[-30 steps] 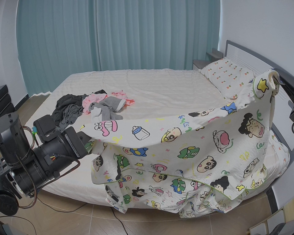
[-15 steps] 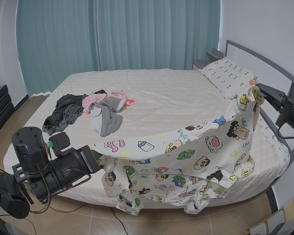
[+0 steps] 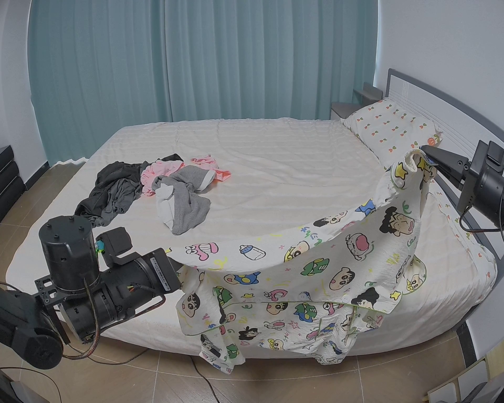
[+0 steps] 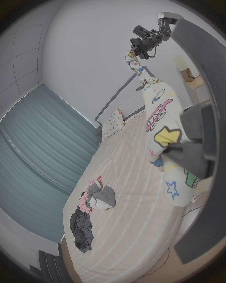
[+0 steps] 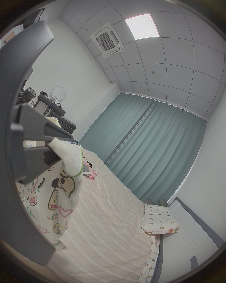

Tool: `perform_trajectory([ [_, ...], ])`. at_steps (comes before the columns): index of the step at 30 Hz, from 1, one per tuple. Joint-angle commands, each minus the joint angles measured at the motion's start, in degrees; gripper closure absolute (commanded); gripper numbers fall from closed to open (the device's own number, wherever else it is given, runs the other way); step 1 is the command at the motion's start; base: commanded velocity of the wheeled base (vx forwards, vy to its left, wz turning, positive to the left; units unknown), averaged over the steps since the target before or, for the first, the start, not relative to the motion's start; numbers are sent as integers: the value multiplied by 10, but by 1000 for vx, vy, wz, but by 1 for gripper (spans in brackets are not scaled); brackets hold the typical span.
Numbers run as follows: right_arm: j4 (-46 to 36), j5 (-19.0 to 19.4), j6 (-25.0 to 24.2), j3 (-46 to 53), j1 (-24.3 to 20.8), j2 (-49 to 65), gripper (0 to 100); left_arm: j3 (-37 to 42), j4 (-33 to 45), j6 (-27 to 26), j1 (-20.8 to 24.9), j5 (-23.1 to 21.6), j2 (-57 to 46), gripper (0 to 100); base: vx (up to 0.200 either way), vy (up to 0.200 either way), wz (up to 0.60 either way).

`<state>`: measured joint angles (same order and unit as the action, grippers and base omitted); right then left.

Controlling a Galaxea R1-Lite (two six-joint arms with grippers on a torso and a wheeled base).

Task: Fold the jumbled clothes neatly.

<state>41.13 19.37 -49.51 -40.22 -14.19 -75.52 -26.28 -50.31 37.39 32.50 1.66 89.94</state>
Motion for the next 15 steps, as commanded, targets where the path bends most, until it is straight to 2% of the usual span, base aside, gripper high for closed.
perform_trajectory([
  [1,2,1,4,-11,2,-29,100,-25,-1,1,-8,0,38,100,200,0,0],
  [6,4,1,20,-25,5,-51,100,-53,-1,0,-17,1,72,100,200,0,0],
  [15,5,1,20,-71,21,-112,100,-107,-1,0,-45,-1,145,100,200,0,0],
])
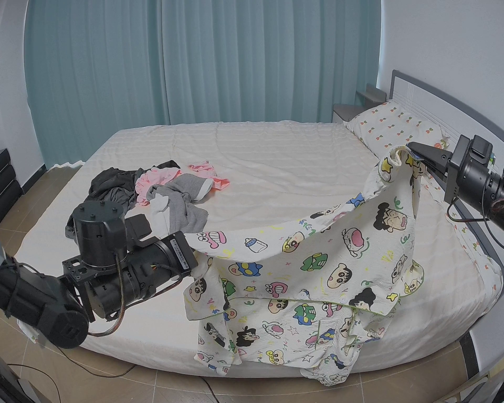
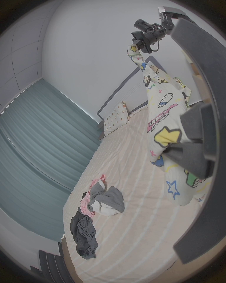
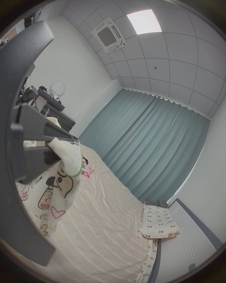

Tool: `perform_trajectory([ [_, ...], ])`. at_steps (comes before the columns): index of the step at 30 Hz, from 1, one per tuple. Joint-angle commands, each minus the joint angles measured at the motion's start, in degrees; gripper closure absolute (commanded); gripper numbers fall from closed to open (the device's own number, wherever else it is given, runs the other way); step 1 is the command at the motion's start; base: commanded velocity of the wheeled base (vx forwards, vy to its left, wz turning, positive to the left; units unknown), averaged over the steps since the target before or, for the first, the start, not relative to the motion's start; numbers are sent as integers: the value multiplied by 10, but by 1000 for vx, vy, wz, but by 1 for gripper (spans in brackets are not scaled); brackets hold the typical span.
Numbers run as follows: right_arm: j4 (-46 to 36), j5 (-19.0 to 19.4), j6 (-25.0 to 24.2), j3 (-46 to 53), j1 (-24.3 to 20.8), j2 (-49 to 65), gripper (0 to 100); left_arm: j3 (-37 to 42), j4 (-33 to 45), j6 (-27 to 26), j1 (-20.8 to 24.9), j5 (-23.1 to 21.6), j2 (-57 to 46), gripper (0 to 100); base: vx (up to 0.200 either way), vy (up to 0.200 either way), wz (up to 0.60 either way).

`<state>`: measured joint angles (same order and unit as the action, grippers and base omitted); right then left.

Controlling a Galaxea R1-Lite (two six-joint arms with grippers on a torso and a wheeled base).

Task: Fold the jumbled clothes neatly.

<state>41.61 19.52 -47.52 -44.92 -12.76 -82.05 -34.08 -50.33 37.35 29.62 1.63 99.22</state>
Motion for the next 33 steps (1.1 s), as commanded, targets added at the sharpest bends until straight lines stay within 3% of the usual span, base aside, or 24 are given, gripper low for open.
perform_trajectory([
  [1,1,0,0,-27,7,-54,100,-34,1,0,-18,-2,59,100,200,0,0],
  [11,1,-1,13,-61,31,-150,100,-117,3,-5,-50,-4,164,100,200,0,0],
  [18,41,-5,21,-83,33,-241,100,-198,4,-52,-62,-2,260,100,200,0,0],
  [22,59,-6,22,-85,40,-289,100,-216,1,-85,-61,-1,305,100,0,0,0],
  [33,73,-9,23,-135,45,-414,100,-301,6,-105,-75,14,396,100,0,0,0],
])
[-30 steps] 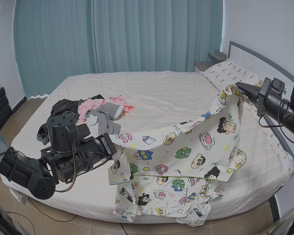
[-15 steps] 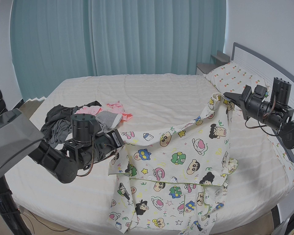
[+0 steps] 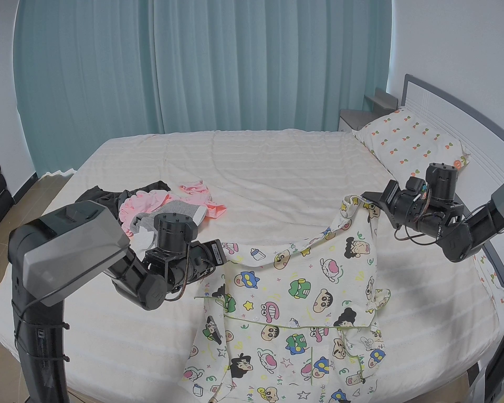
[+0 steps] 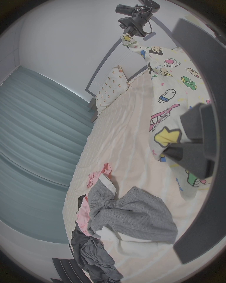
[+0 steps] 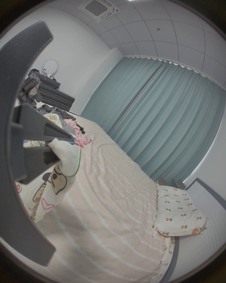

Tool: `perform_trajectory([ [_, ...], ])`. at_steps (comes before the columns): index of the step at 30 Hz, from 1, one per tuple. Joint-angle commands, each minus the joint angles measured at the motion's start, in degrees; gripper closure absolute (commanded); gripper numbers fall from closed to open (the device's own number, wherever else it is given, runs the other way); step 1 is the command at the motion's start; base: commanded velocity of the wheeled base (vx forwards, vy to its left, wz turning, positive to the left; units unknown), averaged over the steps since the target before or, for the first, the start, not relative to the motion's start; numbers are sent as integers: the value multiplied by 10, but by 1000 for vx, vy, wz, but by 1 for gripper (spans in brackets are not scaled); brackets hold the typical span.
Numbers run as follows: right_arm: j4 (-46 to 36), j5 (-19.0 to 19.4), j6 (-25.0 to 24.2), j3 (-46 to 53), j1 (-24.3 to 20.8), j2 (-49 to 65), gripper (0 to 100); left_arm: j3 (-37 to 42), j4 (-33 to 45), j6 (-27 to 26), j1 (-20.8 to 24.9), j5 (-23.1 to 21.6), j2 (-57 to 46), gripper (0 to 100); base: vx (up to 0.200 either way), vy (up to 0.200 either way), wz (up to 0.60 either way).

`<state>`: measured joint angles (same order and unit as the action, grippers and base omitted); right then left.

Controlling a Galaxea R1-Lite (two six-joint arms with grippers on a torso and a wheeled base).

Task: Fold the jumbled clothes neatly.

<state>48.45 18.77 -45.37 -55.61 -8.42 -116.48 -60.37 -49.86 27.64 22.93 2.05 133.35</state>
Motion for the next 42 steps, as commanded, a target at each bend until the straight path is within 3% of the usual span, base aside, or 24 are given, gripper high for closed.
perform_trajectory([
  [1,5,-5,1,-38,2,-84,100,-50,1,-7,-8,14,65,100,0,0,0],
  [13,-2,-28,6,-137,5,-189,100,-150,79,-7,-12,22,109,100,0,0,0],
  [14,-20,-28,10,-165,7,-214,100,-178,101,-7,-21,22,114,0,0,0,0],
  [16,-37,-29,9,-185,7,-228,100,-193,117,-6,-25,22,125,0,0,0,0],
  [17,-46,-29,9,-199,7,-237,0,-204,122,-6,-31,22,132,0,0,0,0],
  [23,-51,-43,8,-249,10,-276,0,-249,122,-6,-46,42,161,0,0,0,0],
  [28,-47,-96,1,-317,14,-324,0,-297,119,-4,-61,78,181,0,0,0,0],
  [34,-47,-112,-12,-312,26,-309,0,-308,117,-3,-79,92,174,0,0,0,0],
  [40,-50,-101,-3,-229,64,-241,0,-244,131,6,-102,81,99,0,0,0,0],
  [42,-49,-58,31,-147,97,-190,0,-156,127,37,-104,35,30,0,0,0,0],
])
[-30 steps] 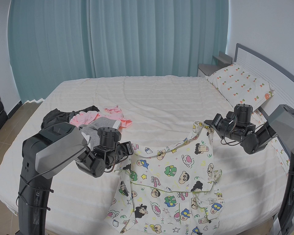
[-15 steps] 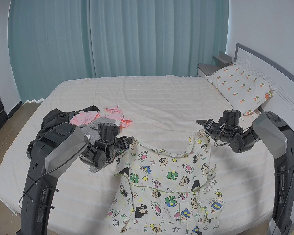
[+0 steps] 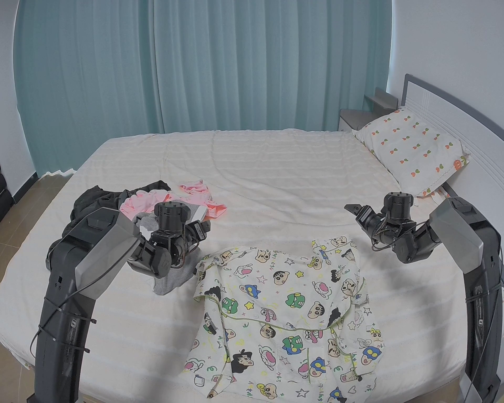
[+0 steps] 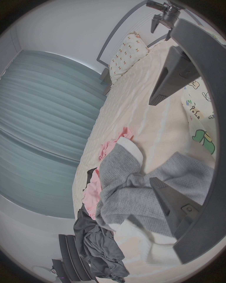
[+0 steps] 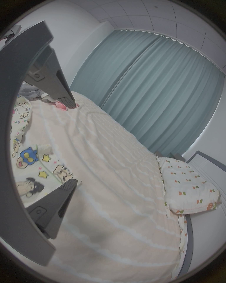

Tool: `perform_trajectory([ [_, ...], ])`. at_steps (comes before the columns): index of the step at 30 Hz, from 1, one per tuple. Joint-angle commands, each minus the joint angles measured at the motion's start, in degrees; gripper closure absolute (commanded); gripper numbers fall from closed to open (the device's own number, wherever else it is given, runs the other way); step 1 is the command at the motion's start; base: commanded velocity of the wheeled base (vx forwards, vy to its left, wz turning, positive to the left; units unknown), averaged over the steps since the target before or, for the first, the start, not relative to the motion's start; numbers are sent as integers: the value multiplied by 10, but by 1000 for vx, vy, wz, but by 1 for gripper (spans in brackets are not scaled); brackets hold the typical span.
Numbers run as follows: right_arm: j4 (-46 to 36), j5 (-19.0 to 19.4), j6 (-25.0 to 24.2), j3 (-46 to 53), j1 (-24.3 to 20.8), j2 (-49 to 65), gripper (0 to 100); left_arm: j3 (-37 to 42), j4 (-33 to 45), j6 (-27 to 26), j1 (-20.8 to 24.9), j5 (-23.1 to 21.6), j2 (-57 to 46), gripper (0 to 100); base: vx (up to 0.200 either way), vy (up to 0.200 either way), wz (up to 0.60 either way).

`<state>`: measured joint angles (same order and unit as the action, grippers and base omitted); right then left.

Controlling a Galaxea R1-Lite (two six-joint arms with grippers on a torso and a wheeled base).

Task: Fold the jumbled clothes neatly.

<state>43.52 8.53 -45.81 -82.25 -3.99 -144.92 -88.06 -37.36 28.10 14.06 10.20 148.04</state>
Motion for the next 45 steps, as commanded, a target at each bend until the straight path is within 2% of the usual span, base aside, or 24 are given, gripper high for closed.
perform_trajectory([
  [1,1,64,52,148,63,112,0,154,0,42,-14,-63,-140,0,0,0,0],
  [4,-2,130,125,252,98,159,0,270,-17,67,-11,-126,-210,0,0,0,0],
  [6,-2,154,165,298,117,170,0,333,-43,71,-10,-149,-240,0,0,0,0],
  [9,-1,172,209,347,140,173,0,419,-92,86,-7,-168,-273,0,0,0,0],
  [11,0,186,246,384,152,170,0,477,-139,126,6,-171,-290,0,0,0,0],
  [14,2,197,272,404,157,166,0,508,-170,153,12,-172,-296,0,0,0,0],
  [15,2,210,305,426,157,163,0,548,-209,173,19,-174,-299,0,0,0,0],
  [20,-2,211,354,445,147,146,0,611,-272,201,32,-199,-297,0,0,0,0],
  [22,-1,209,376,445,140,130,0,623,-292,236,37,-205,-297,0,0,0,0],
  [26,-2,199,383,447,113,120,0,631,-308,288,44,-205,-296,0,0,0,0],
  [32,-4,198,387,447,76,112,0,650,-331,289,44,-205,-290,0,0,0,0],
  [35,-5,183,386,445,54,103,0,664,-350,288,44,-204,-277,0,0,0,0],
  [37,-18,128,389,439,43,97,0,674,-383,287,44,-201,-260,0,0,0,0],
  [38,-19,124,390,439,43,97,0,676,-390,287,43,-200,-256,0,0,0,0],
  [41,-19,120,411,440,40,97,0,685,-427,285,44,-200,-241,0,0,0,0],
  [45,-19,119,413,439,36,93,0,689,-445,285,44,-200,-233,0,0,0,0],
])
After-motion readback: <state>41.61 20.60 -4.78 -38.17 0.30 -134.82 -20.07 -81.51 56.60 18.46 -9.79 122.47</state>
